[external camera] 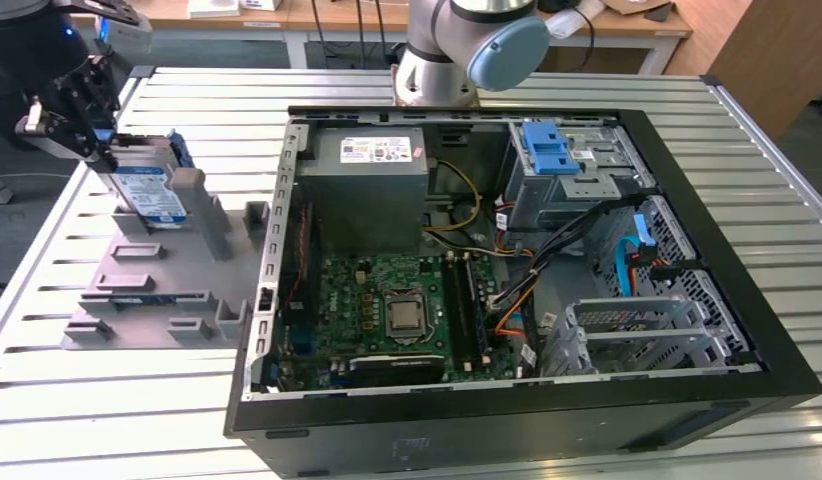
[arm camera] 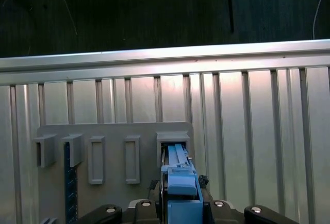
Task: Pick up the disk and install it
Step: 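Pick up the disk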
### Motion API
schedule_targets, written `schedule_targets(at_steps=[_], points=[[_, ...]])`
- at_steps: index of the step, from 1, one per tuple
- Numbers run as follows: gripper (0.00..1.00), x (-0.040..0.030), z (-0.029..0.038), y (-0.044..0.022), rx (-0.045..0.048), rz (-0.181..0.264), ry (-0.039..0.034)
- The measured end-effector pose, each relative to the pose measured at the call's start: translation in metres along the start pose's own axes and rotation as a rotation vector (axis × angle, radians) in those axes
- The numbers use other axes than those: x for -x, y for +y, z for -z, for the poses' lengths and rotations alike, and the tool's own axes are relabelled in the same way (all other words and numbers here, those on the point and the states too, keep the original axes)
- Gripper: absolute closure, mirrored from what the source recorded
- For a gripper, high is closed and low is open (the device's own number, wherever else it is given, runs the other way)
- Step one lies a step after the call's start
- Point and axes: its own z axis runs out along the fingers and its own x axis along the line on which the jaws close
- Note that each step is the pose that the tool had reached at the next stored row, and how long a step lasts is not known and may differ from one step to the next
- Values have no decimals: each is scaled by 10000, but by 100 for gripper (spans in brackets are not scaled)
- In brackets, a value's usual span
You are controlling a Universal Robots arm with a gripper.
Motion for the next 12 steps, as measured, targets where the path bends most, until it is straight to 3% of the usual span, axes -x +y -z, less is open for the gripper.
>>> schedule_targets(at_steps=[6,12], points=[[63,0,-1,0,0,30,0],[63,0,-1,0,1,464,0]])
